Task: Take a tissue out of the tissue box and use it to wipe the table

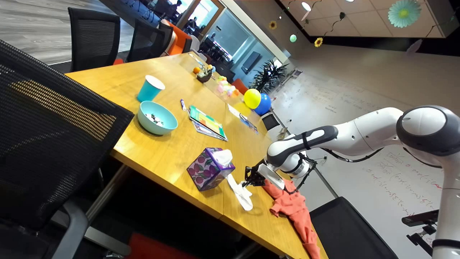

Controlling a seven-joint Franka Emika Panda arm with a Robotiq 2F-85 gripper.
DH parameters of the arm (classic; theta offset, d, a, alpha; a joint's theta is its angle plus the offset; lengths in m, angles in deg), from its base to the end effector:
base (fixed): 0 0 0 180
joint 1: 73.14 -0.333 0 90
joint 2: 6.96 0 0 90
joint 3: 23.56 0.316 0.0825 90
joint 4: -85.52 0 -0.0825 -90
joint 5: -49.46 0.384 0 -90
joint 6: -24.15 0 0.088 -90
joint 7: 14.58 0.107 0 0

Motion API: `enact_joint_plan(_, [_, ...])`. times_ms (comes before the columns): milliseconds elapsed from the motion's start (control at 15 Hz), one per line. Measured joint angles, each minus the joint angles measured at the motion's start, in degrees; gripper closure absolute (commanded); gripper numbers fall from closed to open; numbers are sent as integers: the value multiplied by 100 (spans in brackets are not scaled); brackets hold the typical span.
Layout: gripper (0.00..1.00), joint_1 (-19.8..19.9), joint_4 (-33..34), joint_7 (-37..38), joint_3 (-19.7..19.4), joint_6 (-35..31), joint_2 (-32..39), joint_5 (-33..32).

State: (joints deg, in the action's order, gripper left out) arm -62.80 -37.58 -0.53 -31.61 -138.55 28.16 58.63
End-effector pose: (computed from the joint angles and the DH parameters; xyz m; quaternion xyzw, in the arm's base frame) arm 0.5329 -0.1889 0.1220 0.9404 -0.3370 0.0439 0.0144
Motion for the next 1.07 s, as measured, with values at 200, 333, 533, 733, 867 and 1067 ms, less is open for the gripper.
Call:
enact_joint_plan(200, [100,-51,147,18,4,9,128,93])
enact_joint_plan(333, [100,-96,214,21,15,67,176,125])
enact_joint_plan(533, [100,-124,279,21,124,258,208,157])
enact_joint_plan(733, [100,-128,331,19,307,391,221,210])
enact_joint_plan(867, [100,-172,352,22,306,386,233,214])
enact_joint_plan(1067, [100,-264,360,168,110,220,258,214])
